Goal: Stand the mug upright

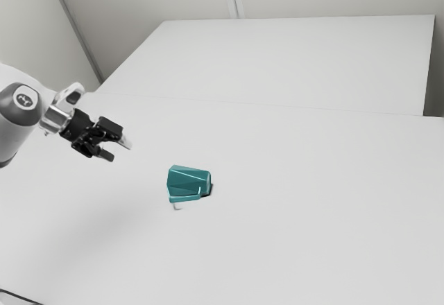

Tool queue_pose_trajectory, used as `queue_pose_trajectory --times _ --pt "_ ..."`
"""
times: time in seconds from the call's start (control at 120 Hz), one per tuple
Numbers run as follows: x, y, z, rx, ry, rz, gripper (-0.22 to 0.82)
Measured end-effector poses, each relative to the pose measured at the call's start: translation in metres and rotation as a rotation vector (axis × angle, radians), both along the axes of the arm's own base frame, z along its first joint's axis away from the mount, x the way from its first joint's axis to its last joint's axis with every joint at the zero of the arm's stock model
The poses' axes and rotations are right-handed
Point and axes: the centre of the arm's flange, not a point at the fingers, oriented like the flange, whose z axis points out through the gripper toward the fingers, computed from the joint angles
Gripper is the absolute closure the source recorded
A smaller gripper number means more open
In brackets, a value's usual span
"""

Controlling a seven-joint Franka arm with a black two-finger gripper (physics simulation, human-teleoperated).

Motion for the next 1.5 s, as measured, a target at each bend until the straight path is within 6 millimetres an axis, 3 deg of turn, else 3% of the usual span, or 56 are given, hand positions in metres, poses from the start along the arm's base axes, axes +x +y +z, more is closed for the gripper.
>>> queue_pose_trajectory --times 0.183,0.517,1.075,1.5 --pt "-0.004 -0.003 -0.03 -0.071 -0.008 -0.062 0.02" --pt "0.008 -0.009 -0.076 -0.16 -0.074 -0.109 0.02" --pt "0.02 -0.005 -0.126 -0.323 -0.255 -0.159 0.02" --pt "0.029 -0.047 -0.148 -0.375 -0.324 -0.301 0.02"
